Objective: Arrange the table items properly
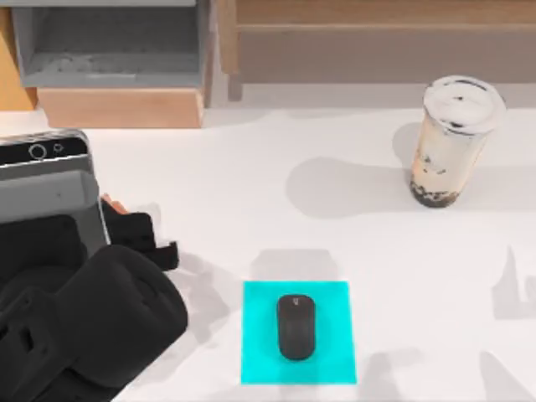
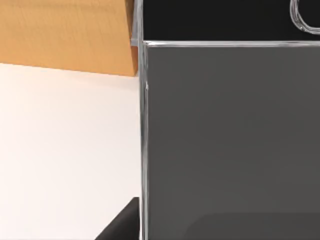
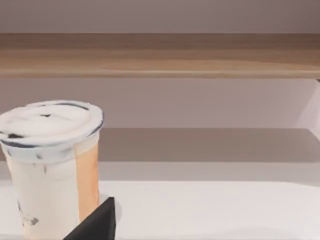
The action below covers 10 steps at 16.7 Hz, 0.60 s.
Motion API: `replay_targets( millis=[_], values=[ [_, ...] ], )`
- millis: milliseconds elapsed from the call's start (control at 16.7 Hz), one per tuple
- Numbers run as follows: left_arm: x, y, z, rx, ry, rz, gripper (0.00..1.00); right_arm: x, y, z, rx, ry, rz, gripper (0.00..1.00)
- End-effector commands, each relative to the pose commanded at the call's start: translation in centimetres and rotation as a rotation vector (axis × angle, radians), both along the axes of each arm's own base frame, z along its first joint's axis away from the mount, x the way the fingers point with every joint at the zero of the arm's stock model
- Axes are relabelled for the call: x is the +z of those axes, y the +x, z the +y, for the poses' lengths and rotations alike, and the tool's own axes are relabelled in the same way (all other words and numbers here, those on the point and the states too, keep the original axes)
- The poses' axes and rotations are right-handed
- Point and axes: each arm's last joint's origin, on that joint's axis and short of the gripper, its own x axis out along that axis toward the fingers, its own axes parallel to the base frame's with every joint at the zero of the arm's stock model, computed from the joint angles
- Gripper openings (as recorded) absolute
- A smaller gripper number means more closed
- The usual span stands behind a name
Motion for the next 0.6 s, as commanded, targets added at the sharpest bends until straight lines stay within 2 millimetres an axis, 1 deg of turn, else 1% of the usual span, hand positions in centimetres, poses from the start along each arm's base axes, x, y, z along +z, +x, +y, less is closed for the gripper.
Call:
replay_targets(
  millis=[480, 600],
  values=[
    [2.0, 0.9, -0.3, 0.020, -0.103, -0.059, 0.00, 0.0, 0.0, 0.0, 0.000, 0.000, 0.000, 1.00],
    [2.1, 1.3, -0.4, 0.025, -0.132, -0.063, 0.00, 0.0, 0.0, 0.0, 0.000, 0.000, 0.000, 1.00]
  ],
)
